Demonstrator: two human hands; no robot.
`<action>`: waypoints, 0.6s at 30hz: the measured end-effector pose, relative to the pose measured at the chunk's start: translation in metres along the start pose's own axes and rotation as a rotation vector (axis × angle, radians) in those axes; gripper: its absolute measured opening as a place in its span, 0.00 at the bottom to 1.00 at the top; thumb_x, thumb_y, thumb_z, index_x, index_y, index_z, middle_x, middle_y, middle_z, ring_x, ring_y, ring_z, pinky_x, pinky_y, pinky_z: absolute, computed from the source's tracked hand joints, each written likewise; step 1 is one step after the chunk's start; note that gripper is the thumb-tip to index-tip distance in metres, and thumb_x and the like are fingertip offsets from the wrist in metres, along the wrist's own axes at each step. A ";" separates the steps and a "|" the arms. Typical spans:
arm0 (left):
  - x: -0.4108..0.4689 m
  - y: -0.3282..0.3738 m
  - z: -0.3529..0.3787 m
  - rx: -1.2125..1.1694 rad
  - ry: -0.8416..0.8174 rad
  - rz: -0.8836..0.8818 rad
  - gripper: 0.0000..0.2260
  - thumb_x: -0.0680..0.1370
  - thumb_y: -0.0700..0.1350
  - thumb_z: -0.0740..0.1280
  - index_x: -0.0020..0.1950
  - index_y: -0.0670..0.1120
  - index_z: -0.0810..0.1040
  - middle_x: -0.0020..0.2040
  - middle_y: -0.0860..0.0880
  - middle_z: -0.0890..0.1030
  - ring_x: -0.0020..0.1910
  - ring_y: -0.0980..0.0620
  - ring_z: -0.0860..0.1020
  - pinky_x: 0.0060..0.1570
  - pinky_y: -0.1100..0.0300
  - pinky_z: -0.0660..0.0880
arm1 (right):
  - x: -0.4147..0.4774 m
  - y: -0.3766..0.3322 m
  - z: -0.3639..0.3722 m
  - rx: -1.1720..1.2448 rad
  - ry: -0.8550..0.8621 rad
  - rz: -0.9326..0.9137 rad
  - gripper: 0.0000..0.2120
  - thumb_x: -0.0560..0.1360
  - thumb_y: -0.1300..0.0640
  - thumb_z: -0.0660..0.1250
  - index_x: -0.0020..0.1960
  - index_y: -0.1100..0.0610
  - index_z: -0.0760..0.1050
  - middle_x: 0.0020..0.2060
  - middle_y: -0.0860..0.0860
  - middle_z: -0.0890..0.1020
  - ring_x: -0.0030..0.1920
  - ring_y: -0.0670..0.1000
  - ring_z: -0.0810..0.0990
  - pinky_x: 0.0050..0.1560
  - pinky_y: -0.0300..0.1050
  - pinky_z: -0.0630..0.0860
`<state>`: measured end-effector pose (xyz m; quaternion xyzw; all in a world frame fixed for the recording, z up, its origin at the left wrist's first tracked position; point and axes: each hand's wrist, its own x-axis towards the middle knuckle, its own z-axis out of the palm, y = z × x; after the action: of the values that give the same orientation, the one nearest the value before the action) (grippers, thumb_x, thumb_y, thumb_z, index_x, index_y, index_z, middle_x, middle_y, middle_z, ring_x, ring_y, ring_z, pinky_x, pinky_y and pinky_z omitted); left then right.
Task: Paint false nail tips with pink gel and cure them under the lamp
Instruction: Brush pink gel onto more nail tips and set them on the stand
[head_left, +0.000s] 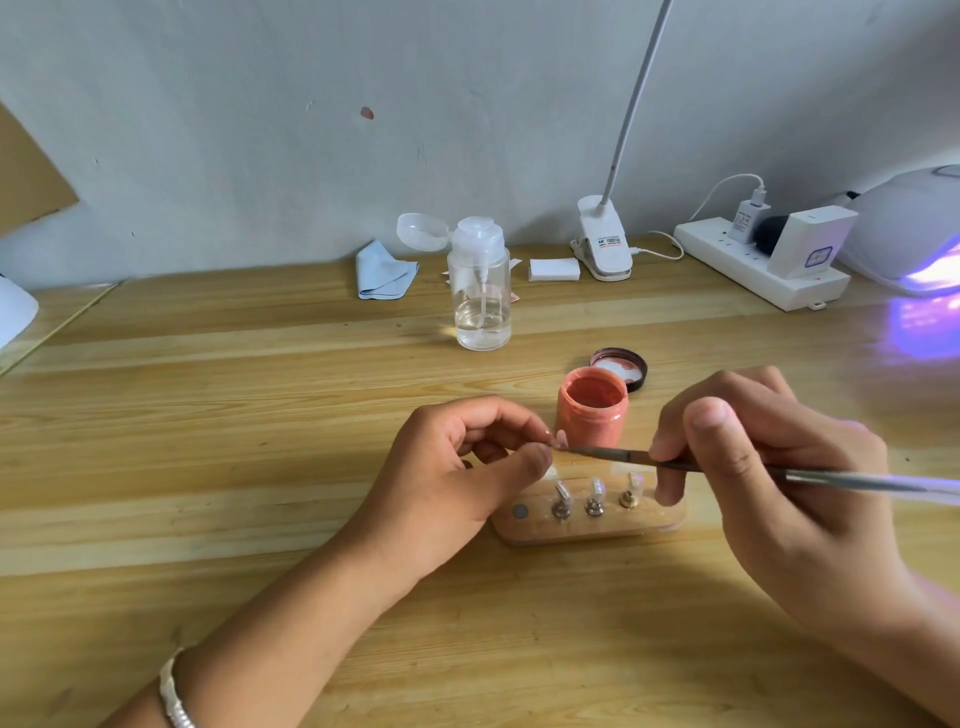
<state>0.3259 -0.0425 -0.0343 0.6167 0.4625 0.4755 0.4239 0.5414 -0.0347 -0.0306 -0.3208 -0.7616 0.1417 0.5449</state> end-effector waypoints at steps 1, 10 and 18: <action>0.000 0.000 0.000 -0.004 0.001 -0.008 0.03 0.73 0.36 0.75 0.45 0.43 0.85 0.44 0.40 0.84 0.42 0.48 0.77 0.42 0.60 0.76 | -0.001 0.000 -0.001 0.008 -0.001 -0.007 0.22 0.85 0.44 0.56 0.38 0.52 0.77 0.29 0.44 0.78 0.36 0.47 0.76 0.45 0.44 0.68; 0.000 0.000 0.001 -0.055 -0.004 -0.017 0.04 0.73 0.37 0.75 0.44 0.45 0.84 0.42 0.49 0.86 0.41 0.51 0.78 0.44 0.63 0.76 | 0.002 0.000 0.001 0.016 0.037 0.021 0.19 0.84 0.42 0.57 0.42 0.48 0.78 0.33 0.43 0.81 0.39 0.52 0.78 0.43 0.45 0.71; 0.001 -0.001 0.002 -0.063 -0.011 -0.017 0.03 0.73 0.37 0.75 0.44 0.44 0.84 0.42 0.49 0.86 0.41 0.54 0.79 0.43 0.66 0.75 | 0.000 0.000 -0.001 0.099 0.055 0.025 0.19 0.84 0.42 0.57 0.41 0.48 0.77 0.33 0.44 0.79 0.34 0.56 0.79 0.38 0.56 0.73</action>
<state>0.3276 -0.0418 -0.0354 0.6019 0.4501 0.4826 0.4497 0.5421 -0.0353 -0.0303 -0.3067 -0.7345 0.1768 0.5790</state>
